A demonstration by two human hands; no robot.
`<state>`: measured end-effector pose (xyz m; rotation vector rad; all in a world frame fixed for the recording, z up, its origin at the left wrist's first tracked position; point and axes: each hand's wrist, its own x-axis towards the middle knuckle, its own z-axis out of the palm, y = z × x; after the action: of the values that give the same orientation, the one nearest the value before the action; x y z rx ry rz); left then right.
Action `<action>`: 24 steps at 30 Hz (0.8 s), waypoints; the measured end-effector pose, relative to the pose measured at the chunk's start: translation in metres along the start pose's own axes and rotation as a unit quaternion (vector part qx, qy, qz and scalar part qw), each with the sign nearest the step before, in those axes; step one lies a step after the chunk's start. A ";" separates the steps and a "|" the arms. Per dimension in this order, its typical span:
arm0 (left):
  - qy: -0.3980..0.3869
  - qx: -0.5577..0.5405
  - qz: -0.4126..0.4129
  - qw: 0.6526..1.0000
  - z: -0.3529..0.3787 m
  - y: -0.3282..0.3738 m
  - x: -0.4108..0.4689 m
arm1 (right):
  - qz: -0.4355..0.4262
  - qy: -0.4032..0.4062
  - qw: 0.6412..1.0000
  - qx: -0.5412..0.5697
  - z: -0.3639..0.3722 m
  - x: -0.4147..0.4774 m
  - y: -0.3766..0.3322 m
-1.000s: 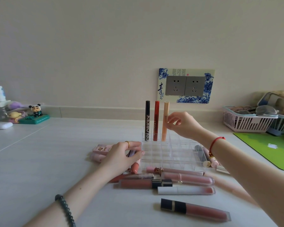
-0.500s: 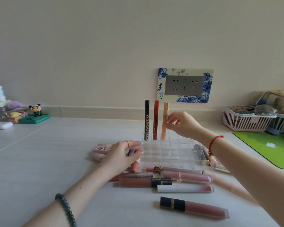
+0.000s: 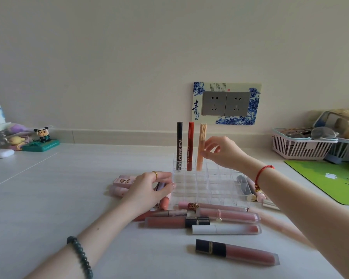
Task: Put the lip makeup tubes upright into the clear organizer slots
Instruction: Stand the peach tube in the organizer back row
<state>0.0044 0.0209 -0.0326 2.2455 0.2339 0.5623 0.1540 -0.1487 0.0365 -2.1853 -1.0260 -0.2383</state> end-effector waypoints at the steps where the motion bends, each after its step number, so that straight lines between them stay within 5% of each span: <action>1: 0.001 0.000 0.000 1.000 0.000 0.000 0.000 | 0.002 0.000 1.000 0.000 0.000 0.000 0.000; 24: -0.003 0.000 0.012 1.000 0.000 -0.002 0.000 | 0.021 -0.018 0.999 -0.041 -0.002 0.005 -0.006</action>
<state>0.0049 0.0220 -0.0337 2.2529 0.2044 0.5671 0.1531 -0.1445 0.0434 -2.2898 -1.0041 -0.2249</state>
